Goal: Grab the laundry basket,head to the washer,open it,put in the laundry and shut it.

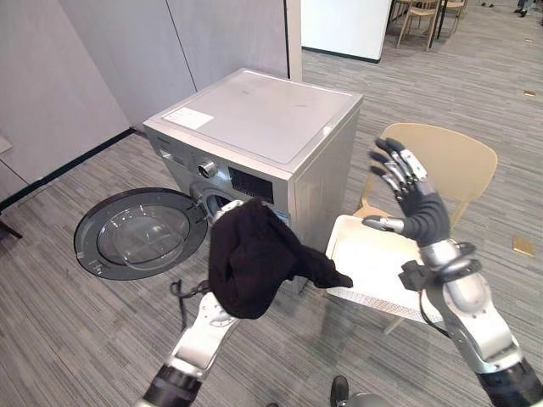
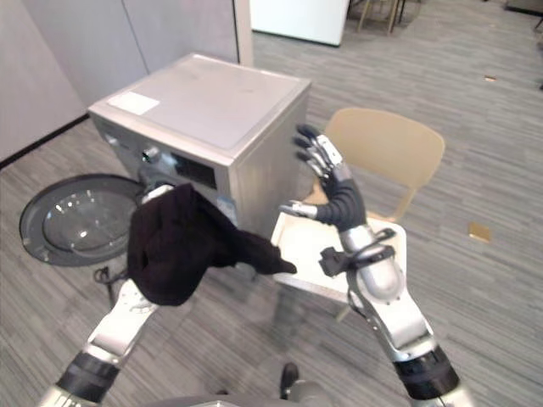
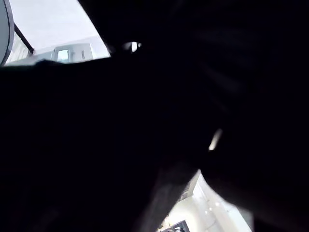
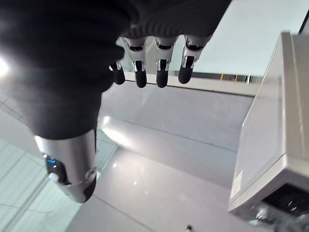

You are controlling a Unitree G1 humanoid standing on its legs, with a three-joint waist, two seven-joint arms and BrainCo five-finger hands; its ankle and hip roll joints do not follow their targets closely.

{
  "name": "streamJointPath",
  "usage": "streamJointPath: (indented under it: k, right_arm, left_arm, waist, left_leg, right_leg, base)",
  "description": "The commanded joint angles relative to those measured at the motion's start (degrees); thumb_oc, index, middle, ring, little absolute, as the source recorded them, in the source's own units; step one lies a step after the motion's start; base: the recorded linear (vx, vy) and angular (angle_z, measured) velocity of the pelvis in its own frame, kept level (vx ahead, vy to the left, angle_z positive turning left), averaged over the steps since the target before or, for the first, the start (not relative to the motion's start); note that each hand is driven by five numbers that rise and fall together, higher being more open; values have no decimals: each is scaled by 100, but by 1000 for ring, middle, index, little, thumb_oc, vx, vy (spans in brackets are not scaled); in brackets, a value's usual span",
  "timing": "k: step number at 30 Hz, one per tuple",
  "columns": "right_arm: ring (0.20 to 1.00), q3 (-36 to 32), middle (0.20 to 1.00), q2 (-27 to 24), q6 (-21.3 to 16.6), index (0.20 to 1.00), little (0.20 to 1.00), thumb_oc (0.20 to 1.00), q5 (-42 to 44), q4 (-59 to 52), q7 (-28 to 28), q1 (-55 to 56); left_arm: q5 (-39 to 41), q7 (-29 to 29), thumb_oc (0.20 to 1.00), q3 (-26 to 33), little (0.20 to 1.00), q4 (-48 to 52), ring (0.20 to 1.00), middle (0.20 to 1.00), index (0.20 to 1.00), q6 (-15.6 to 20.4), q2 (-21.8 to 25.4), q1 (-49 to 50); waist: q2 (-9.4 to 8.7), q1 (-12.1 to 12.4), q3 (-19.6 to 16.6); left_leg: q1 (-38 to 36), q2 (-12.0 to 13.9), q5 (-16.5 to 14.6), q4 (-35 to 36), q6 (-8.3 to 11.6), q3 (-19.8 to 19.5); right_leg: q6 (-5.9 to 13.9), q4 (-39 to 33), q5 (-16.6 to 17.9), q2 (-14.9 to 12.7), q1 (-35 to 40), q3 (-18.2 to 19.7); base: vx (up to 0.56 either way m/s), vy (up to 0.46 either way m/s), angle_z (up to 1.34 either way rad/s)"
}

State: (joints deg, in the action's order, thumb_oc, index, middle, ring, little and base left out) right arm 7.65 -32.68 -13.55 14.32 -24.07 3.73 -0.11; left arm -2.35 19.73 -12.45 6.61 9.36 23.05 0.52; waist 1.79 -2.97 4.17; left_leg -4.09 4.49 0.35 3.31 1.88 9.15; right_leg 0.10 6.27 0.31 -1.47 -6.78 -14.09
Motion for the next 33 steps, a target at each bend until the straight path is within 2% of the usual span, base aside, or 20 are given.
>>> streamJointPath:
  k: [1, 4, 7, 8, 12, 15, 16, 18, 20, 22, 23, 24, 25, 26, 27, 28, 33]
  right_arm:
    - [1000, -470, 1000, -181, -203, 1000, 1000, 1000, -611, -193, -216, 297]
    - [1000, -1023, 1000, -512, -22, 1000, 1000, 1000, -1164, 207, -396, 1111]
    - [1000, -1221, 1000, -585, 88, 1000, 1000, 1000, -1625, 789, -473, 1628]
    - [1000, -1213, 1000, -583, 82, 1000, 1000, 1000, -1635, 796, -467, 1632]
    - [1000, -1001, 1000, -557, 208, 1000, 1000, 1000, -2279, 2127, -538, 1969]
    - [1000, -898, 1000, -577, 218, 1000, 1000, 1000, -2462, 2413, -533, 1889]
    - [1000, -712, 1000, -545, 271, 1000, 1000, 1000, -2541, 2771, -494, 1733]
    - [1000, -645, 1000, -546, 260, 1000, 1000, 1000, -2583, 2890, -420, 1606]
    - [1000, -464, 1000, -467, 326, 1000, 1000, 1000, -2602, 3181, -289, 1339]
    - [1000, -419, 1000, -455, 356, 1000, 1000, 1000, -2664, 3261, -247, 1234]
    - [1000, -326, 1000, -402, 423, 1000, 1000, 1000, -2734, 3431, -220, 1154]
    - [1000, -292, 1000, -355, 449, 1000, 1000, 1000, -2736, 3493, -203, 1143]
    - [1000, -266, 1000, -320, 479, 1000, 1000, 1000, -2747, 3537, -189, 1138]
    - [1000, -263, 1000, -318, 478, 1000, 1000, 1000, -2749, 3543, -185, 1131]
    - [1000, -170, 1000, -268, 526, 1000, 1000, 1000, -2797, 3626, -186, 1077]
    - [1000, -92, 1000, -207, 534, 1000, 1000, 1000, -2829, 3697, -197, 999]
    - [1000, 160, 1000, -7, 605, 1000, 1000, 1000, -2844, 3921, -172, 695]
  left_arm:
    - [107, -447, 200, 543, 200, 374, 200, 200, 200, 570, 540, 360]
    - [195, -934, 200, 1134, 200, 120, 200, 200, 200, 533, 790, 1240]
    - [-11, -1142, 200, 1454, 200, -311, 200, 200, 200, 436, 941, 1775]
    - [-12, -1145, 200, 1454, 200, -310, 200, 200, 200, 438, 941, 1785]
    - [-48, -1490, 200, 1631, 200, -1631, 200, 200, 200, 216, 787, 2305]
    - [-128, -1563, 200, 1678, 200, -1881, 200, 200, 200, 155, 762, 2378]
    - [-118, -1536, 200, 1639, 200, -2264, 200, 200, 200, 85, 704, 2307]
    - [-138, -1496, 200, 1634, 200, -2375, 200, 200, 200, 74, 689, 2248]
    - [-80, -1410, 200, 1522, 200, -2728, 200, 200, 200, 5, 615, 1920]
    - [-46, -1403, 200, 1488, 200, -2749, 200, 200, 200, -10, 597, 1798]
    - [-82, -1342, 200, 1431, 200, -2804, 200, 200, 200, -20, 566, 1621]
    - [-141, -1318, 200, 1378, 200, -2810, 200, 200, 200, -20, 574, 1550]
    - [-175, -1321, 200, 1338, 200, -2807, 200, 200, 200, -26, 582, 1504]
    - [-176, -1320, 200, 1339, 200, -2808, 200, 200, 200, -27, 582, 1501]
    - [-168, -1340, 200, 1275, 200, -2820, 200, 200, 200, -19, 608, 1373]
    - [-186, -1361, 200, 1227, 200, -2827, 200, 200, 200, -16, 603, 1337]
    - [-234, -1345, 200, 1171, 200, -2929, 200, 200, 200, -30, 613, 1259]
  waist:
    - [-365, -58, -252]
    - [-342, -25, -180]
    - [-314, 13, -98]
    - [-314, 9, -107]
    - [-254, 122, 86]
    - [-241, 164, 154]
    - [-232, 248, 287]
    - [-240, 277, 384]
    - [-303, 401, 681]
    - [-311, 412, 721]
    - [-320, 408, 738]
    - [-303, 353, 684]
    - [-297, 299, 683]
    - [-297, 296, 681]
    - [-282, 228, 662]
    - [-256, 208, 646]
    - [-302, 280, 714]
  left_leg:
    - [76, -273, -192, 169, 59, -152]
    - [97, -279, -168, 169, 69, -183]
    - [134, -281, -131, 169, 72, -215]
    - [135, -281, -131, 169, 73, -217]
    - [163, -292, -99, 169, 57, -286]
    - [218, -292, -40, 169, 42, -314]
    - [289, -296, 20, 138, 30, -354]
    - [373, -307, 50, 77, 23, -384]
    - [895, -328, 43, -431, 66, -400]
    - [1124, -330, 10, -643, 74, -378]
    - [1237, -230, -82, -784, 64, 111]
    - [1162, -115, -255, -771, 84, 447]
    - [1159, -24, -299, -851, 67, 816]
    - [1173, -21, -310, -871, 67, 814]
    - [1133, 129, -341, -939, 81, 1397]
    - [1149, 142, -352, -970, 68, 1468]
    - [1307, 49, -526, -1192, -48, 1334]
  right_leg:
    - [611, -1013, -170, -144, 1088, 482]
    - [617, -1030, -167, -148, 1092, 448]
    - [611, -1021, -169, -156, 1077, 394]
    - [611, -1020, -170, -156, 1077, 391]
    - [596, -1006, -218, -156, 1076, 331]
    - [586, -993, -212, -162, 1032, 311]
    - [572, -948, -220, -171, 976, 272]
    - [568, -901, -228, -188, 923, 239]
    - [532, -764, -213, -341, 716, -22]
    - [521, -716, -220, -400, 605, -187]
    - [538, -708, -195, -544, 532, -526]
    - [605, -723, -259, -601, 554, -660]
    - [606, -715, -250, -666, 552, -824]
    - [607, -714, -250, -666, 548, -827]
    - [603, -669, -250, -781, 565, -1158]
    - [613, -630, -287, -810, 613, -1284]
    - [672, -308, -398, -1040, 694, -1338]
  base:
    - [1, -12, -4]
    - [0, 0, 0]
    - [-37, -10, 0]
    - [-26, -14, 4]
    - [-51, -8, 5]
    - [-65, 0, 2]
    - [-130, -2, 0]
    - [-162, 5, 13]
    - [-231, 4, 40]
    - [-124, 15, 74]
    - [-20, 74, 103]
    - [29, 109, 120]
    - [75, 69, 126]
    - [21, 127, 143]
    - [76, 140, 138]
    - [76, 139, 134]
    - [121, 168, 49]
